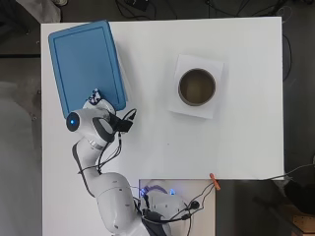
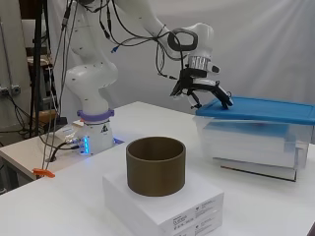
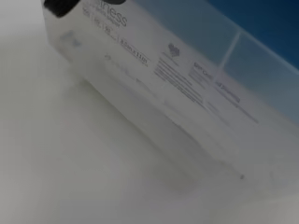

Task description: Teleoperate dual arm-hand system to remove items from a box

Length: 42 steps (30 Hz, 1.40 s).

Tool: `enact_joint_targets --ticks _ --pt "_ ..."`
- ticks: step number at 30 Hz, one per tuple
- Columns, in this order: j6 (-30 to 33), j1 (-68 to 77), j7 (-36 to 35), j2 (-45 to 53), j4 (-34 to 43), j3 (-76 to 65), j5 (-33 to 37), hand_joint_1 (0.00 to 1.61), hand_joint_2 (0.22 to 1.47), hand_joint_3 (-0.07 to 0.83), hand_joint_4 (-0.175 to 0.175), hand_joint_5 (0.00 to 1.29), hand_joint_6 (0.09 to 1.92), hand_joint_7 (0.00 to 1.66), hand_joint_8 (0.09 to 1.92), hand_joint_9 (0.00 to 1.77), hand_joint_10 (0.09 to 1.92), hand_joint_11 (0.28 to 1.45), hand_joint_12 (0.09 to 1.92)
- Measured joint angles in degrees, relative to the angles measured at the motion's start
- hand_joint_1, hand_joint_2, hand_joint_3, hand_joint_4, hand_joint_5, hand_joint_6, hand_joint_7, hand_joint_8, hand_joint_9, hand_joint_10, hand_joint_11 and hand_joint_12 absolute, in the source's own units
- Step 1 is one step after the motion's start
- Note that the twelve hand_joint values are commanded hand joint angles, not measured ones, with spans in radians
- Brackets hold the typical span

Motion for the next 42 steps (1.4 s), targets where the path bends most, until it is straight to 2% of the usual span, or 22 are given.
enact_joint_targets --ticks 2,5,6,8,11,12,13,14,15,16,18,20,23,24,25,26,27,29,33,35,38,42 --pt "-0.62 0.36 -0.20 -0.32 1.04 1.01 -1.11 1.01 1.25 0.000 -0.029 0.73 1.37 0.83 0.09 0.81 0.09 0.55 0.09" --pt "0.94 0.92 1.32 -0.59 2.70 3.22 -5.68 1.09 1.19 -0.007 -0.032 0.69 0.39 0.76 0.09 0.76 0.09 0.51 0.09" --pt "0.74 1.10 1.23 -0.76 3.74 3.48 -6.60 1.10 1.19 -0.005 -0.034 0.70 0.21 0.75 0.09 0.75 0.09 0.51 0.09" --pt "0.00 1.25 0.65 -1.64 6.67 3.50 -6.41 1.10 1.18 -0.002 -0.027 0.73 0.09 0.76 0.09 0.76 0.09 0.51 0.09" --pt "-1.38 1.47 0.61 -2.61 8.82 3.63 -6.37 1.07 1.17 -0.004 -0.008 0.78 0.09 0.80 0.09 0.79 0.09 0.51 0.09" --pt "-2.10 1.56 0.66 -3.21 9.76 3.69 -6.77 1.06 1.17 0.018 -0.003 0.80 0.46 0.86 0.09 0.85 0.09 0.54 0.09" --pt "-2.88 1.72 1.04 -4.22 10.75 3.66 -7.26 1.11 1.18 0.003 -0.065 0.77 0.91 0.92 0.29 0.91 0.09 0.58 0.09" --pt "-3.07 1.95 1.67 -5.27 11.19 3.43 -7.86 1.20 1.18 0.011 -0.115 0.69 1.20 0.90 0.67 0.94 0.36 0.65 0.09" --pt "-2.41 2.33 2.40 -6.70 11.08 2.77 -8.52 1.26 1.20 0.006 -0.121 0.65 1.32 0.84 1.00 0.94 0.74 0.70 0.25" --pt "-0.30 2.69 3.17 -8.56 10.33 1.61 -9.16 1.22 1.24 0.003 -0.087 0.63 1.38 0.78 1.29 0.89 1.14 0.69 0.64" --pt "5.52 3.11 5.15 -11.31 8.71 -0.52 -11.16 1.14 1.29 0.001 -0.042 0.61 1.43 0.72 1.53 0.81 1.56 0.62 1.14" --pt "12.76 3.46 6.24 -13.38 8.31 -2.37 -13.22 1.15 1.29 -0.002 -0.098 0.63 1.35 0.73 1.62 0.82 1.66 0.58 1.28" --pt "17.55 4.07 4.83 -16.82 8.91 -5.64 -15.30 1.18 1.28 -0.001 -0.163 0.65 1.26 0.75 1.64 0.90 1.70 0.60 1.37" --pt "18.49 4.43 3.26 -17.49 8.41 -6.25 -15.48 1.08 1.28 0.000 -0.062 0.67 1.31 0.77 1.66 0.94 1.73 0.63 1.44" --pt "19.25 4.84 1.11 -17.75 7.72 -6.64 -14.56 0.78 1.26 -0.002 -0.014 0.61 1.01 0.77 1.30 0.93 1.41 0.59 1.19" --pt "19.46 5.09 -0.73 -17.70 7.29 -6.88 -12.52 0.55 1.24 -0.004 -0.004 0.59 0.65 0.80 0.86 0.93 0.98 0.59 0.81" --pt "19.00 5.30 -1.93 -17.41 7.28 -7.15 -9.55 0.42 1.22 -0.003 -0.010 0.57 0.37 0.84 0.51 0.96 0.62 0.62 0.49" --pt "14.25 5.51 -2.53 -15.84 9.19 -8.13 1.62 0.35 1.20 -0.001 -0.033 0.56 0.09 0.93 0.15 1.06 0.23 0.71 0.17" --pt "-1.37 5.53 -0.51 -12.89 14.34 -8.89 29.61 0.37 1.15 -0.005 -0.048 0.62 0.09 1.01 0.09 1.17 0.09 0.81 0.09" --pt "-6.57 5.33 0.70 -11.10 14.45 -9.34 36.94 0.38 1.13 -0.005 -0.048 0.63 0.09 1.00 0.09 1.16 0.09 0.81 0.09" --pt "-11.22 4.89 3.24 -6.70 12.49 -9.36 37.08 0.33 1.12 -0.003 -0.050 0.53 0.09 0.74 0.09 0.85 0.09 0.59 0.09" --pt "-13.62 4.68 9.23 1.93 11.47 -8.51 31.50 0.21 1.15 0.004 -0.078 0.45 0.09 0.72 0.09 0.77 0.09 0.60 0.09"
